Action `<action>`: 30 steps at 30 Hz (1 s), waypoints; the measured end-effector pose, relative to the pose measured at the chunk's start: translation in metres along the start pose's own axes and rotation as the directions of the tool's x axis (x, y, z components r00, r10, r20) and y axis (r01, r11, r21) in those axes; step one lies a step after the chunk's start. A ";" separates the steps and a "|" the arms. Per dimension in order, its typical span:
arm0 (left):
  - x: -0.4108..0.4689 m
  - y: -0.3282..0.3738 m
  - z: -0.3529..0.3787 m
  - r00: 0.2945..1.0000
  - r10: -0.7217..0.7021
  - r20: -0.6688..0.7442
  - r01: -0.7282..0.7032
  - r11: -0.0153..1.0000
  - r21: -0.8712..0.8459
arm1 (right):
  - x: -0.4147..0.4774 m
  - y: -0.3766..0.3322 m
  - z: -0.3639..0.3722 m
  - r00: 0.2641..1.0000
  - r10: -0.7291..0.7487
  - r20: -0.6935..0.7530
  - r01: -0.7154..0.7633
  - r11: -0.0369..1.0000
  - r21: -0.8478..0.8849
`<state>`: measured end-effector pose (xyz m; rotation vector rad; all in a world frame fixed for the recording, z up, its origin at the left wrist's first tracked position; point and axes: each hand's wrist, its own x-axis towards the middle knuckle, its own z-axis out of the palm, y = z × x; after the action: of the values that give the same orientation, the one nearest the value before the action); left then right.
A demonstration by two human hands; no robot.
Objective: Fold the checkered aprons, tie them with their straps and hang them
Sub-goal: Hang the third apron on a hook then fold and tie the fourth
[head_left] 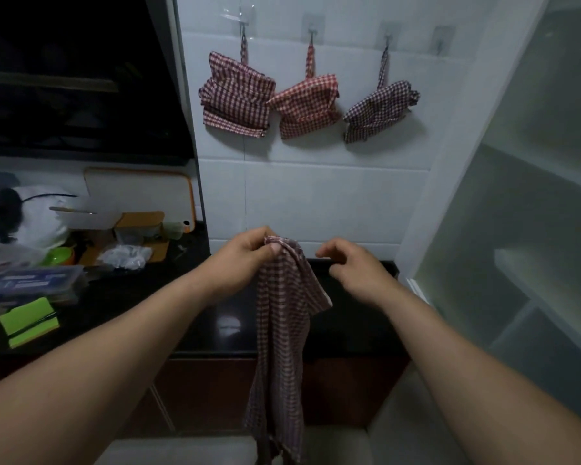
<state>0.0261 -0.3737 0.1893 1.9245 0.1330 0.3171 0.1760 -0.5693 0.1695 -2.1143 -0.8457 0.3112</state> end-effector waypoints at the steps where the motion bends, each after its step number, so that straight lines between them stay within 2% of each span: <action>1: 0.005 0.006 -0.004 1.000 -0.018 -0.015 0.018 0.999 -0.031 | 0.005 -0.002 -0.004 0.997 -0.034 0.075 0.036 0.999 -0.024; 4: 0.021 0.018 -0.012 0.997 -0.047 -0.058 0.041 0.993 -0.109 | 0.022 0.007 -0.004 0.950 -0.060 0.306 0.087 0.993 -0.075; 6: 0.030 0.023 -0.020 0.995 -0.052 -0.084 0.043 0.994 -0.105 | 0.035 0.025 0.005 0.919 -0.045 0.392 0.180 0.932 -0.315; 8: 0.034 0.025 -0.031 0.988 -0.067 -0.138 0.050 0.992 -0.118 | 0.047 0.047 0.014 0.934 0.023 0.356 0.177 0.836 -0.519; 11: 0.035 0.017 -0.054 0.969 -0.118 -0.219 0.086 0.985 -0.153 | 0.056 0.068 0.007 0.945 0.132 0.298 0.081 0.790 -0.608; 13: 0.033 0.005 -0.069 0.958 -0.154 -0.242 0.126 0.984 -0.127 | 0.057 0.072 0.000 0.948 0.120 0.294 0.089 0.789 -0.608; 16: 0.026 -0.015 -0.084 0.934 -0.197 -0.299 0.200 0.980 -0.022 | 0.056 0.069 -0.012 0.971 0.044 0.235 0.132 0.722 -0.679; 20: 0.015 -0.032 -0.094 0.919 -0.198 -0.341 0.269 0.947 0.175 | 0.054 0.070 -0.038 0.992 -0.103 0.074 0.127 0.809 -0.574; 22: 0.013 -0.037 -0.097 0.916 -0.191 -0.354 0.270 0.944 0.188 | 0.048 0.064 -0.050 0.975 -0.190 0.118 0.223 0.805 -0.550; 25: 0.014 -0.043 -0.098 0.913 -0.199 -0.355 0.264 0.954 0.145 | 0.035 0.048 -0.049 0.944 -0.277 0.183 0.330 0.726 -0.604; 27: 0.017 -0.047 -0.097 0.905 -0.214 -0.368 0.259 0.963 0.078 | 0.031 0.043 -0.043 0.955 -0.267 0.133 0.295 0.781 -0.551; 30: 0.018 -0.047 -0.098 0.903 -0.215 -0.372 0.234 0.972 0.005 | 0.026 0.038 -0.038 0.980 -0.190 -0.052 0.159 0.918 -0.362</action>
<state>0.0183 -0.2635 0.1815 1.8570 0.6142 0.5225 0.2311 -0.5922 0.1663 -2.3421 -1.0976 -0.0338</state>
